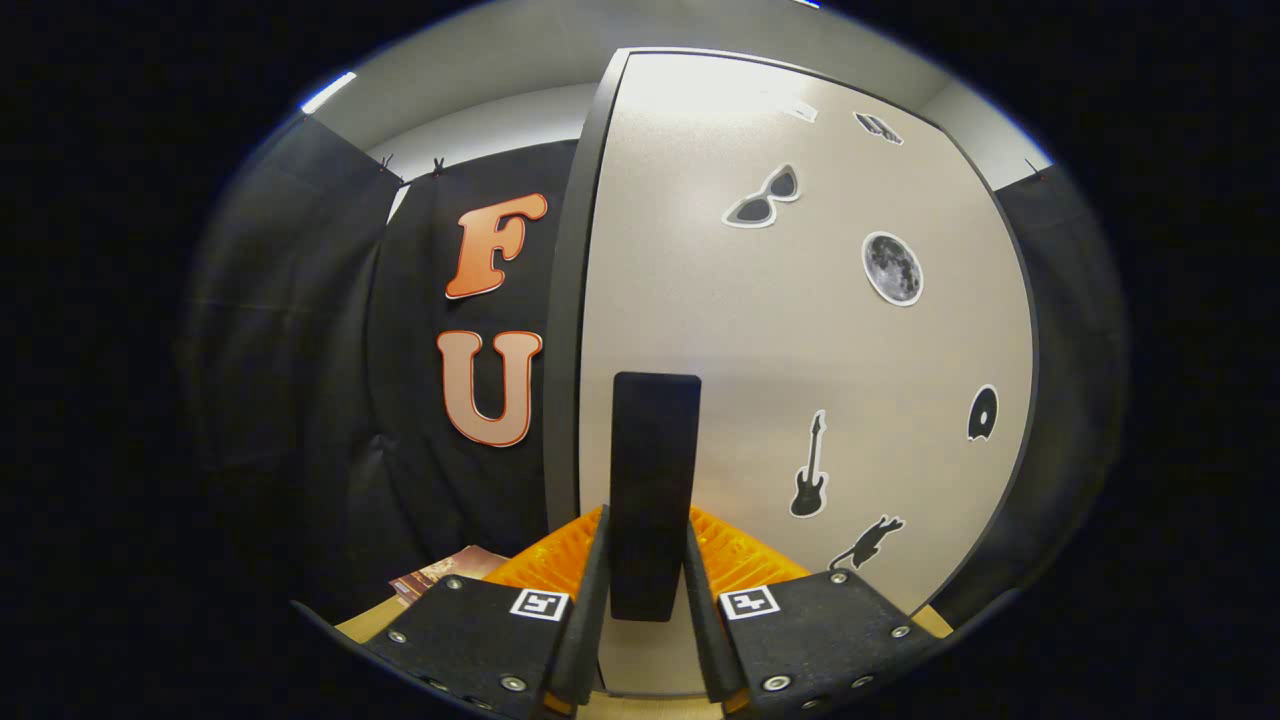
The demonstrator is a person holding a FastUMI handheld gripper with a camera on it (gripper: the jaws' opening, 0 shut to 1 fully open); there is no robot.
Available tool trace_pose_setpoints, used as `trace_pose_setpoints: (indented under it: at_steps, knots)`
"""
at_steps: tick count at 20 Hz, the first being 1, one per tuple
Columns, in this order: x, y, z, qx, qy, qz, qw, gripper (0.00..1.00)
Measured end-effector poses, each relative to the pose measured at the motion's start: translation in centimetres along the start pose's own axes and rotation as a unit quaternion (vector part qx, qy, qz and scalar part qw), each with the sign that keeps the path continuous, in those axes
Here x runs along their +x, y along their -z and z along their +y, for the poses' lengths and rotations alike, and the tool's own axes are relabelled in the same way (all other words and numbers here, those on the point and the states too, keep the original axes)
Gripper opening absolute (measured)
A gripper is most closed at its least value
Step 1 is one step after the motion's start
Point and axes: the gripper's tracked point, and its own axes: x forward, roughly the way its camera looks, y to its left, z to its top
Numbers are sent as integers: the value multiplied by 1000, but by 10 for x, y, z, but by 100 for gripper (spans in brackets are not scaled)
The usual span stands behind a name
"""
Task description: Open the shoe cabinet door, grab the shoes and put them into the shoe cabinet, then close the shoe cabinet door.
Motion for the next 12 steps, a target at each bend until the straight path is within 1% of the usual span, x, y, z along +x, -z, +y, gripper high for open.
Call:
trace_pose_setpoints:
  at_steps: [3,6,12]
  knots:
    - [-2,2,0,24,2,21,999,35]
    - [-5,2,-1,25,-4,24,999,29]
    - [-27,0,-1,30,-1,27,999,26]
